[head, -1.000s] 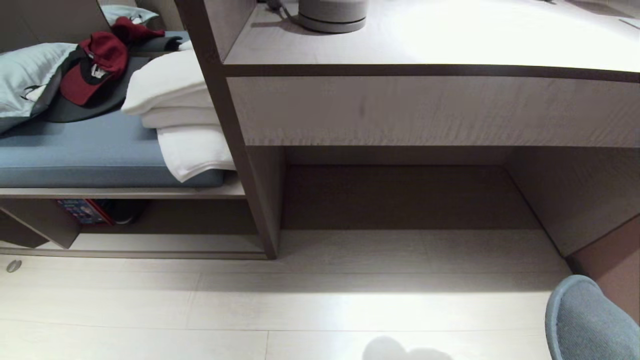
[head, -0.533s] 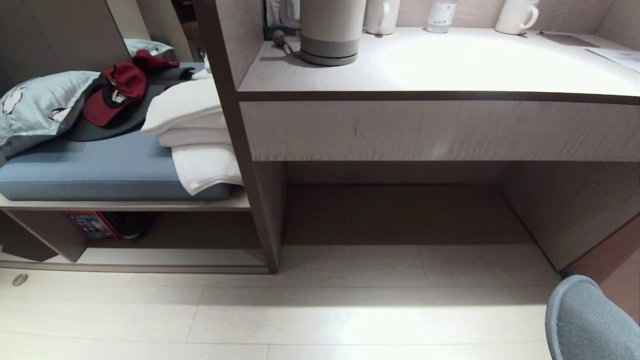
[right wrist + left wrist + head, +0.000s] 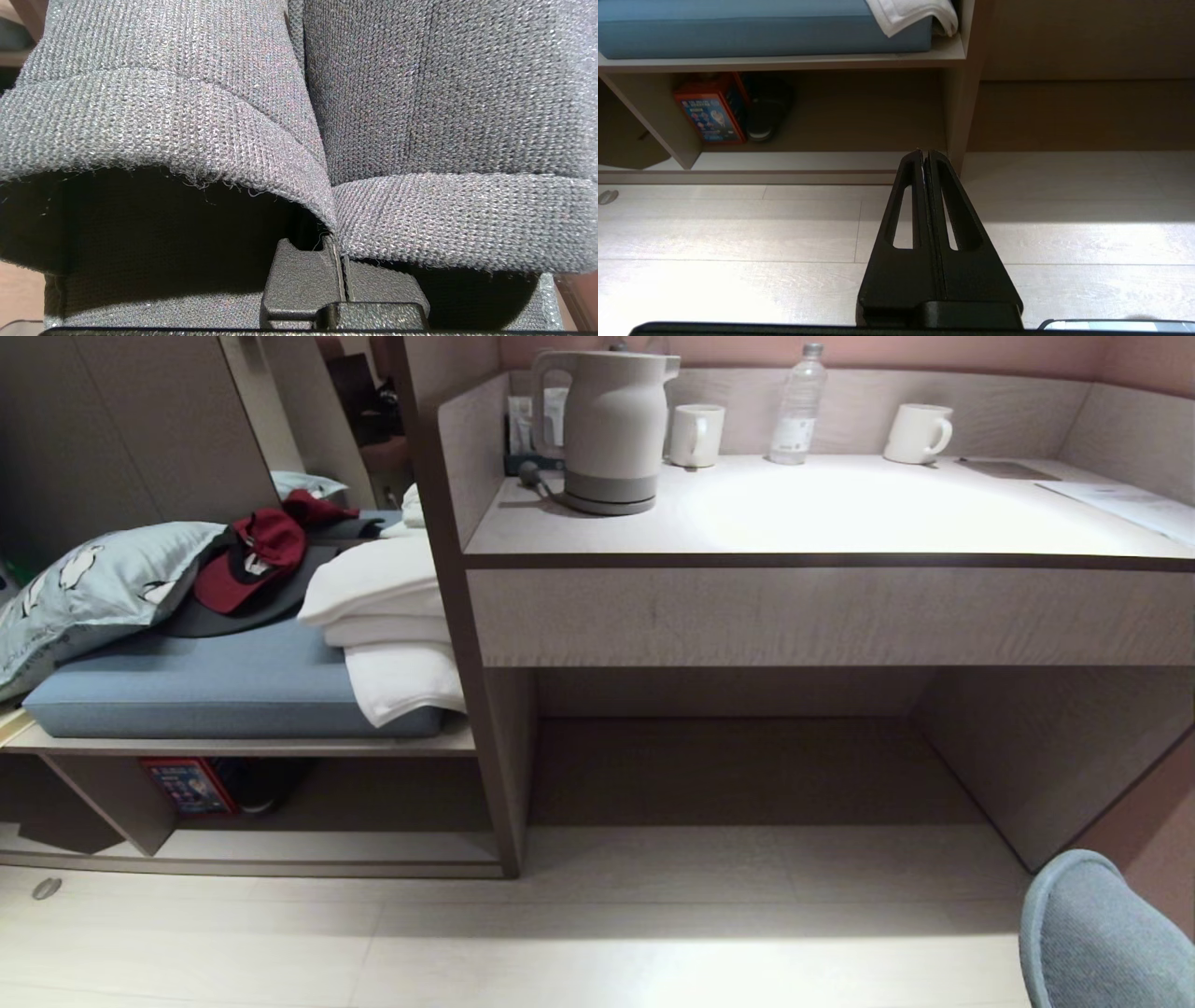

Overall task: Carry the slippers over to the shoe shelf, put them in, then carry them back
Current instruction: Place the slippers into the shoe cabinet

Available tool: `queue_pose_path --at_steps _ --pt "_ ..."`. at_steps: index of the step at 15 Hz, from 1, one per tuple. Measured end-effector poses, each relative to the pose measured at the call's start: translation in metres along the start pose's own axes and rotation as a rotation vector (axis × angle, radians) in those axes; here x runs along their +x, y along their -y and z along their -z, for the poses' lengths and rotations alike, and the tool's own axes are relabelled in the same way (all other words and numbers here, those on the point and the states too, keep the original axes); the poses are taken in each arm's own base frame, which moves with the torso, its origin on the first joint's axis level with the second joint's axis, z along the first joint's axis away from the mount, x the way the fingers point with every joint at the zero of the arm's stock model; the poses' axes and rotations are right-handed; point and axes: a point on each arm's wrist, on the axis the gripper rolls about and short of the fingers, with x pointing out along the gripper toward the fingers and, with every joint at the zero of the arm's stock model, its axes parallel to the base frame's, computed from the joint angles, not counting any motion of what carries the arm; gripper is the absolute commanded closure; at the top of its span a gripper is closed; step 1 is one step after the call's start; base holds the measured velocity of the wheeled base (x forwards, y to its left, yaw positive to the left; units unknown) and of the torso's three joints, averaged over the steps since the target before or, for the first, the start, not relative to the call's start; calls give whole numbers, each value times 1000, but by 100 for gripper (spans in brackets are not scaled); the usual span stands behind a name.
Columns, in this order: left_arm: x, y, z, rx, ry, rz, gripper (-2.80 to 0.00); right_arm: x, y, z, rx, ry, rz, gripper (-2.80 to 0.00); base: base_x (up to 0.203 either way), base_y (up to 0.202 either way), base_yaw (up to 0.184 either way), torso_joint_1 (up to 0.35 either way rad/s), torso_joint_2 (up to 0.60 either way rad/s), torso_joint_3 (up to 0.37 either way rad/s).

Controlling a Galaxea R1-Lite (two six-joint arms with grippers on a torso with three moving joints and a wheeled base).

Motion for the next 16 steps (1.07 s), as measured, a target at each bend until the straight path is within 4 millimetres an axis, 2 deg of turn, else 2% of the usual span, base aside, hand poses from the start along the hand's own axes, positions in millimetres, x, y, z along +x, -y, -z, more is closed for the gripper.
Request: queue_pose_path --at_steps 8,16 --pt "0 0 0 1 0 0 0 0 0 0 0 0 0 0 0 0 0 2 3 194" --pt "0 0 0 0 0 0 0 0 0 0 0 0 0 0 0 0 0 2 2 20"
